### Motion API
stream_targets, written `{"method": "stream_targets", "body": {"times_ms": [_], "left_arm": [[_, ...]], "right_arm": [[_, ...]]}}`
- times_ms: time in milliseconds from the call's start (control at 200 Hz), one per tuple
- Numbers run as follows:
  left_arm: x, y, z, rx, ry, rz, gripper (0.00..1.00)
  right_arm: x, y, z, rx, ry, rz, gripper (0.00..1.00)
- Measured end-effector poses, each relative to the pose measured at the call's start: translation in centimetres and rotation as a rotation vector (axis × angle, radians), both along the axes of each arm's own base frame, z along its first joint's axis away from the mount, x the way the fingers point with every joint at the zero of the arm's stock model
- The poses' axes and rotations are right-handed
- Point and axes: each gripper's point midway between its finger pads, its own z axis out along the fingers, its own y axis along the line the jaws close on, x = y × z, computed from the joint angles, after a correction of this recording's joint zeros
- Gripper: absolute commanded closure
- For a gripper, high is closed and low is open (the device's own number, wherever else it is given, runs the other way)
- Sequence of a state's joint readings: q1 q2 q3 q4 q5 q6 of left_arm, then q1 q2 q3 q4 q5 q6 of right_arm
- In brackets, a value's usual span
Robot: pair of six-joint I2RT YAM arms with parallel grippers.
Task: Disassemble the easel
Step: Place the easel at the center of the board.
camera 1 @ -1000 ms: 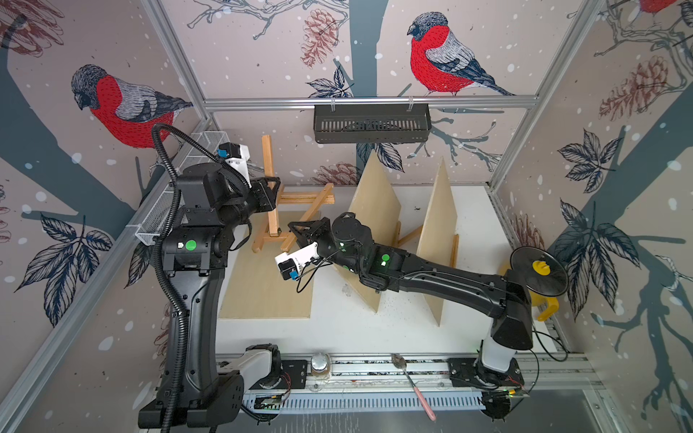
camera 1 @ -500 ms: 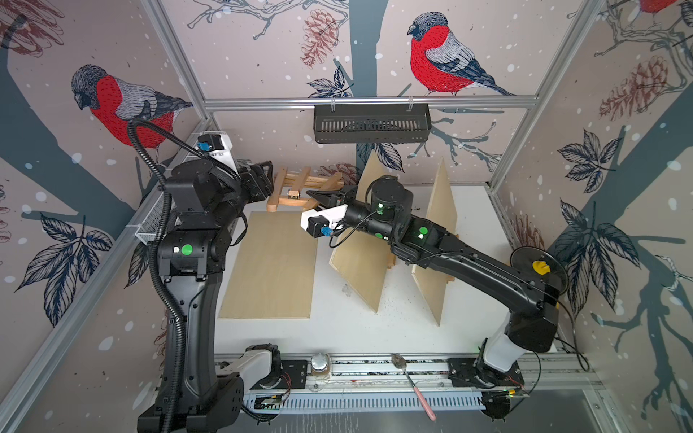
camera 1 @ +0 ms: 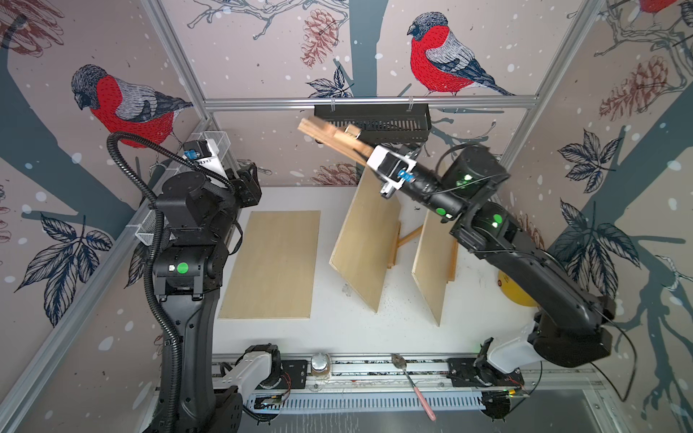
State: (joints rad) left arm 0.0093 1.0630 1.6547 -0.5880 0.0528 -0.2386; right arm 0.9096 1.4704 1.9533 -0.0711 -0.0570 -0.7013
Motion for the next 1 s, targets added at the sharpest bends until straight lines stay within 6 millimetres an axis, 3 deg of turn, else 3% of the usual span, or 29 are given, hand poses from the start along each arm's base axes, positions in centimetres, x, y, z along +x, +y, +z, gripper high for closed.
{"method": "stream_targets", "body": {"times_ms": [155,310,640,845,1001], "left_arm": [[0.7,-0.1,-1.1,-0.002,0.028,-0.006,0.44],[1.5,-0.3,-2.3,-0.005,0.06,-0.019,0.44],[4.0,-1.0,-7.1,-0.036,0.177,-0.053,0.46],[4.8,-1.4,-9.1,-0.042,0.221,-0.077,0.47],[5.0,-1.7,-10.6,-0.04,0.256,-0.098,0.47]], "right_arm": [[3.2,-8.9,1.8,0.151,0.131,-0.244,1.0],[5.8,-16.7,-0.2,0.261,0.281,-0.466,1.0],[12.9,-31.3,-10.3,0.378,0.6,-0.967,1.0],[16.8,-37.6,-18.6,0.383,0.824,-1.109,1.0],[19.2,-39.8,-22.7,0.386,0.946,-1.109,1.0]]}}
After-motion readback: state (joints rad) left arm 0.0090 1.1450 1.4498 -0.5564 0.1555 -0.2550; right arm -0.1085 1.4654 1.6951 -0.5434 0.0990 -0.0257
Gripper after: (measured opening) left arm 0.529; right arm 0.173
